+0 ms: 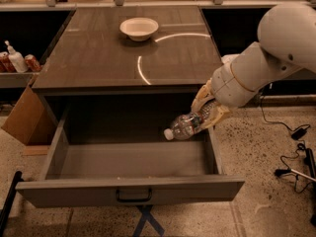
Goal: Pick water bottle from top drawer and place on counter
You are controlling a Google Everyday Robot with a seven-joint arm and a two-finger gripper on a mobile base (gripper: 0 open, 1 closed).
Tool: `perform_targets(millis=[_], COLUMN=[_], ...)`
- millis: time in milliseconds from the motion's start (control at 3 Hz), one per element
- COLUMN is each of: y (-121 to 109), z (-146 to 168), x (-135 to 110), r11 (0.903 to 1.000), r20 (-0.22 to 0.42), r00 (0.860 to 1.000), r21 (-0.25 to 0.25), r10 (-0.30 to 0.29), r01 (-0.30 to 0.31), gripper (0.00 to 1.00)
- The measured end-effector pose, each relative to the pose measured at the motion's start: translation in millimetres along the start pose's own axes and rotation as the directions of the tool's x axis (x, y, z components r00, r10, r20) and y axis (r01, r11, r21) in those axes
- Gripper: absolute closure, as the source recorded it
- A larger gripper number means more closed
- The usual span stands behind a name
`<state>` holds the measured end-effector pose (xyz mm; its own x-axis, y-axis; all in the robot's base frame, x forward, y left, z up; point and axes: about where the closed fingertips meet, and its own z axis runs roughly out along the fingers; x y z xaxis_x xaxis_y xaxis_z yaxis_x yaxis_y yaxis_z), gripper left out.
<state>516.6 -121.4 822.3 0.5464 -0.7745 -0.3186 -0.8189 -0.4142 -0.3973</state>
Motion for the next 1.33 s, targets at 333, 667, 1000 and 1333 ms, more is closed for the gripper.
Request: perform_targets(millis=[333,667,1000,1333], y=[-19.1,-54.1,-93.3,-139.3], z=[-20.5,-49.5,-66.2,-60.9], x=[0.7,-1.3,-1.2,13.6], r11=[0.9984,0.9900,0.9780,0.9696], r20=[-0.008,-0.029,-0.056,-0.025], r00=[0.999,0.996,0.990,0.994], r21=[0.045,0.106,0.157,0.219], r10=[-0.033,-0.090,-0.130,-0.106], r01=[0.033,0.093,0.137,0.109], gripper=[1.00,1.00,1.00,1.00])
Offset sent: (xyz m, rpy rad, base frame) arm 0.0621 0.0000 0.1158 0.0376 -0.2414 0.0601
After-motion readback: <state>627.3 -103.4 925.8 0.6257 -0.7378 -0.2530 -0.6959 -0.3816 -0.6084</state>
